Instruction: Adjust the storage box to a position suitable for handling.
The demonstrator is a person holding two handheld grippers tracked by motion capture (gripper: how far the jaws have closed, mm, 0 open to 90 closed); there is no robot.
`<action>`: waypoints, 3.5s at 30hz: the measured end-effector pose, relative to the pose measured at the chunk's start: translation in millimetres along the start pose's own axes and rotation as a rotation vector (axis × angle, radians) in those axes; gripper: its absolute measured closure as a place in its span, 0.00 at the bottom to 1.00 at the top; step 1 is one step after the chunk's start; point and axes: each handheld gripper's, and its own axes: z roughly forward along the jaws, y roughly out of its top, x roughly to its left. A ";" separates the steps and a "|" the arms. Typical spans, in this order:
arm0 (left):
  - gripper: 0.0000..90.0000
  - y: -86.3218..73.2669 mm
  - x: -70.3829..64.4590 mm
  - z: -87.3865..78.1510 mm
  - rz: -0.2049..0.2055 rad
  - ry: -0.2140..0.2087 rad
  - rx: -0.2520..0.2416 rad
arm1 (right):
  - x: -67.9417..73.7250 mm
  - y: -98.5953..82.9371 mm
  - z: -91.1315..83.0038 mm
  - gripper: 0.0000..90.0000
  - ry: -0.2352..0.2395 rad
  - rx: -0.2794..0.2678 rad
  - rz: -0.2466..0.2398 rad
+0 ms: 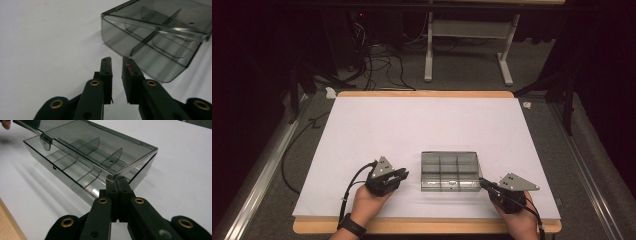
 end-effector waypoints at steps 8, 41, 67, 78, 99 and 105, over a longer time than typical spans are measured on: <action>0.94 -1.9 -16.2 -1.6 -0.027 -0.062 -0.002 | 0.1 -0.3 0.2 1.00 0.002 0.001 0.001; 1.00 -6.2 -41.4 3.8 -0.051 -0.146 -0.005 | -3.3 -1.1 0.4 1.00 0.005 -0.015 0.065; 1.00 7.5 -33.2 18.1 -0.075 -0.119 -0.053 | -14.9 0.8 9.7 1.00 -0.003 -0.031 0.072; 1.00 17.8 -31.0 25.8 -0.089 -0.121 -0.083 | -11.1 -0.4 9.0 1.00 0.007 -0.025 0.071; 1.00 29.7 -23.1 39.1 -0.102 -0.099 -0.114 | -5.8 -0.8 8.2 1.00 0.009 -0.025 0.067; 1.00 29.7 -22.5 44.7 -0.101 -0.095 -0.110 | -4.6 -2.5 5.0 1.00 0.007 -0.026 0.062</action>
